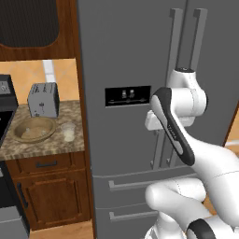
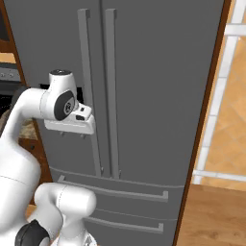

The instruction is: Grab a lemon wedge from the fridge and one ice cube from the ice bowl, and put them in the glass of lemonade.

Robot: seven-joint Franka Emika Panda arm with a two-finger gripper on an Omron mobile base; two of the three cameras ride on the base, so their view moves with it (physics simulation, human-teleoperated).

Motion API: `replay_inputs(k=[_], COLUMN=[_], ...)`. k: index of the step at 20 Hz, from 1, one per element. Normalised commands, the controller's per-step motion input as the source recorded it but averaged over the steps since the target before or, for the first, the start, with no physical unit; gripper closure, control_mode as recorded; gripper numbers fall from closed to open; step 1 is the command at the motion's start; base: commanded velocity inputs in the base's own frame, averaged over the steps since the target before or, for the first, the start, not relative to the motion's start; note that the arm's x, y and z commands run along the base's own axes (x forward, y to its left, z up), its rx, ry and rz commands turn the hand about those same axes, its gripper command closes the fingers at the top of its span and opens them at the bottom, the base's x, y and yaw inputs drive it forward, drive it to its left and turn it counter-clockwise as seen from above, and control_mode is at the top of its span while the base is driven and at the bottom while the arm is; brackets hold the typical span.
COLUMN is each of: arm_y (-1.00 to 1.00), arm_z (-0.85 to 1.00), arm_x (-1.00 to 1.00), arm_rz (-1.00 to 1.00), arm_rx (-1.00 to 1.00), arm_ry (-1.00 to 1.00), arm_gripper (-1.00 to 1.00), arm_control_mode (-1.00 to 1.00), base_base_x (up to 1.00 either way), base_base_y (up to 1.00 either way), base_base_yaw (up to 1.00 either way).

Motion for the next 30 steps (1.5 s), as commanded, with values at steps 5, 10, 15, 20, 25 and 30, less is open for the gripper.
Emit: replay_inputs(k=[5,10,15,20,25,30], arm_y=[0.0,0.0,0.0,0.0,0.0,0.0], arm_z=[0.0,0.0,0.0,0.0,0.0,0.0], arm_x=[-0.1,0.0,0.0,0.0,0.0,0.0], arm_rz=[-0.01,0.0,0.0,0.0,0.0,0.0], arm_rx=[0.01,0.0,0.0,0.0,0.0,0.0], arm_ry=[0.0,0.0,0.0,0.0,0.0,0.0], arm_gripper=[-1.0,-1.0,-1.0,-1.0,-1.0,-1.0], arm_control_mode=[1.0,1.0,1.0,1.0,1.0,1.0], base_base_x=[-0.3,-0.31,0.05,0.64,0.96,0.74], base_base_y=[0.13,1.0,1.0,1.0,0.67,-0.19], base_base_yaw=[0.0,0.0,0.0,-0.07,-0.01,0.0])
